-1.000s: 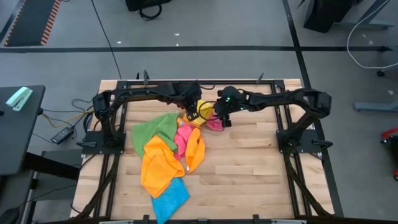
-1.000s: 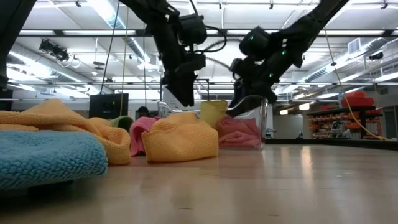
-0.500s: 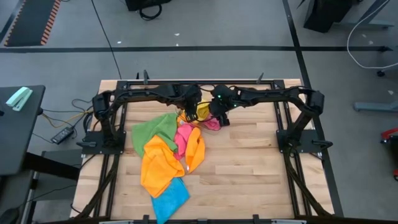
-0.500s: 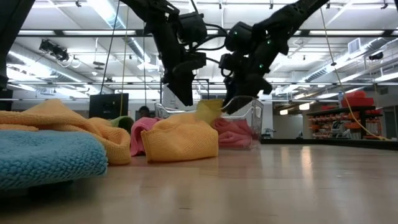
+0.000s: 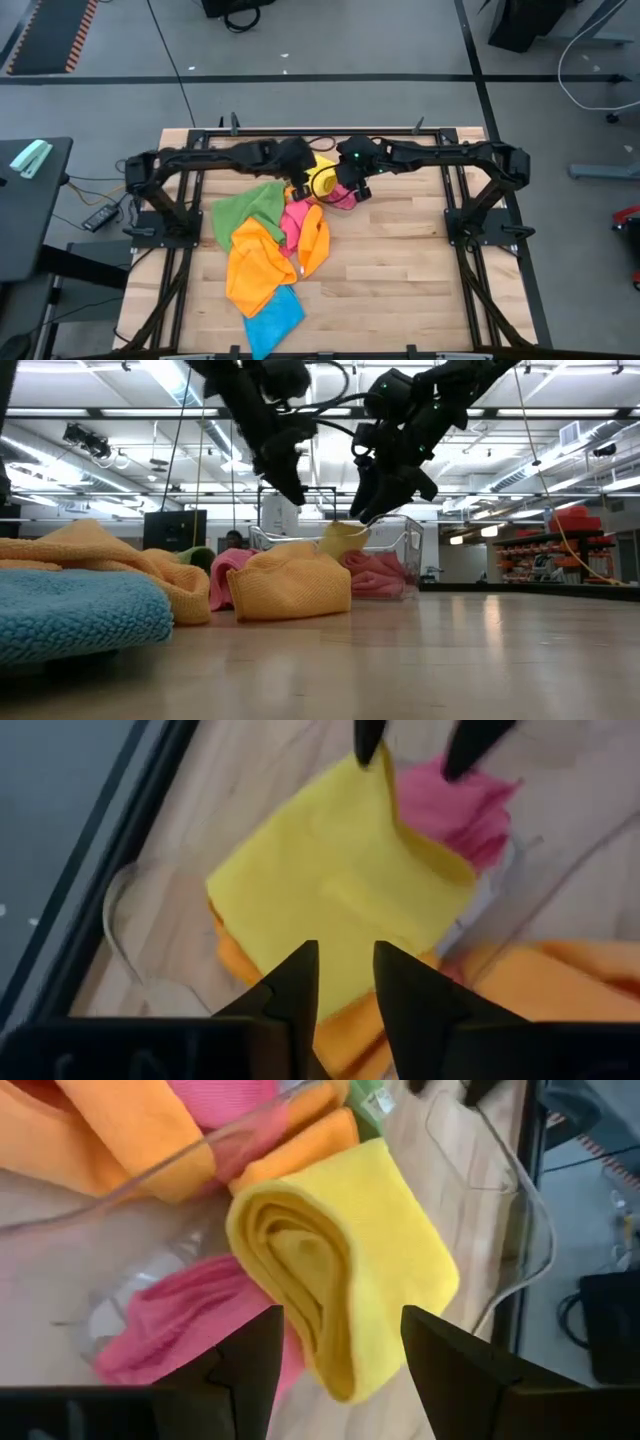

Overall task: Fold microfiber towels
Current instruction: Put the yellow microfiber cloth into the transparent bin

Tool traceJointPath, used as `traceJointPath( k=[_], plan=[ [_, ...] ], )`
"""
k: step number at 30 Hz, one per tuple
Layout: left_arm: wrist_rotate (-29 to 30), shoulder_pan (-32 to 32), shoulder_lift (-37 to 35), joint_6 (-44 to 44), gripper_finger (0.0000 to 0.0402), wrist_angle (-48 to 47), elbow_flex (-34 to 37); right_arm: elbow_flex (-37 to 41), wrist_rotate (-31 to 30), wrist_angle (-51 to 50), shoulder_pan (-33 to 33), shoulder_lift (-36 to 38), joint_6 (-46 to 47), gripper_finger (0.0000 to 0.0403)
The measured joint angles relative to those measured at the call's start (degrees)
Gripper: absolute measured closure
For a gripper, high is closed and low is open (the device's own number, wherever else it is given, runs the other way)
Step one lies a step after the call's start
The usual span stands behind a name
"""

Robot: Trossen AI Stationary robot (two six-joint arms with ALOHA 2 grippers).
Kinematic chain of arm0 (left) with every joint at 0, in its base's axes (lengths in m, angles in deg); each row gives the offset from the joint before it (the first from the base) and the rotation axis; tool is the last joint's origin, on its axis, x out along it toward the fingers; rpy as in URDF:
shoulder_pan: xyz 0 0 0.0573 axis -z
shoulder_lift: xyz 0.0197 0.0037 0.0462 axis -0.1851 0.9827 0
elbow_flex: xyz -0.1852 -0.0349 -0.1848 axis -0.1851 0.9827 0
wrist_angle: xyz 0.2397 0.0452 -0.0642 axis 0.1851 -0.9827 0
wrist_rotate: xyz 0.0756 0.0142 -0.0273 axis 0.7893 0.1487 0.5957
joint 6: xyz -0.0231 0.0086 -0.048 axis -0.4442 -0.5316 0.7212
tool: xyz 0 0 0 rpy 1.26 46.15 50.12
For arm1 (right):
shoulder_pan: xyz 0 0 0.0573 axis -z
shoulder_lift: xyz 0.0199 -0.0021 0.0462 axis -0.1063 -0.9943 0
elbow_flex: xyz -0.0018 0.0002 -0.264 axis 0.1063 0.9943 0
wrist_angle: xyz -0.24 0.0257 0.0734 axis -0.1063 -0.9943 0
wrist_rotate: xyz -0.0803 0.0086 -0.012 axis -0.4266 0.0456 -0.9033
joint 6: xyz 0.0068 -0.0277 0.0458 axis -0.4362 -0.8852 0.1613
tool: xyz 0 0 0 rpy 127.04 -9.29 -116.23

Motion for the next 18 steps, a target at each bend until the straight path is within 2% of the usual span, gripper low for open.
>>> traceJointPath(
  k=[5, 7, 15, 18],
  plan=[
    [0.4, -0.2, -6.2, 3.3, 0.0311, 6.4, 8.4, 2.1, -0.1, 2.6, -0.9, 0.0, -4.3, 0.019],
    [0.4, -0.1, -8.1, 4.4, 0.0315, 5.9, 10.4, 2.9, 0.0, 4.8, -1.7, 0.0, -4.5, 0.019],
    [0.5, 0.2, -12.1, 7.6, 0.0317, 7.0, 12.7, 9.9, -3.3, 20.8, -2.4, -1.1, -11.7, 0.0192],
    [0.4, 0.6, -12.2, 8.3, 0.0315, 7.5, 12.6, 11.1, -4.2, 22.7, -1.9, -1.1, -13.7, 0.0202]
  ],
)
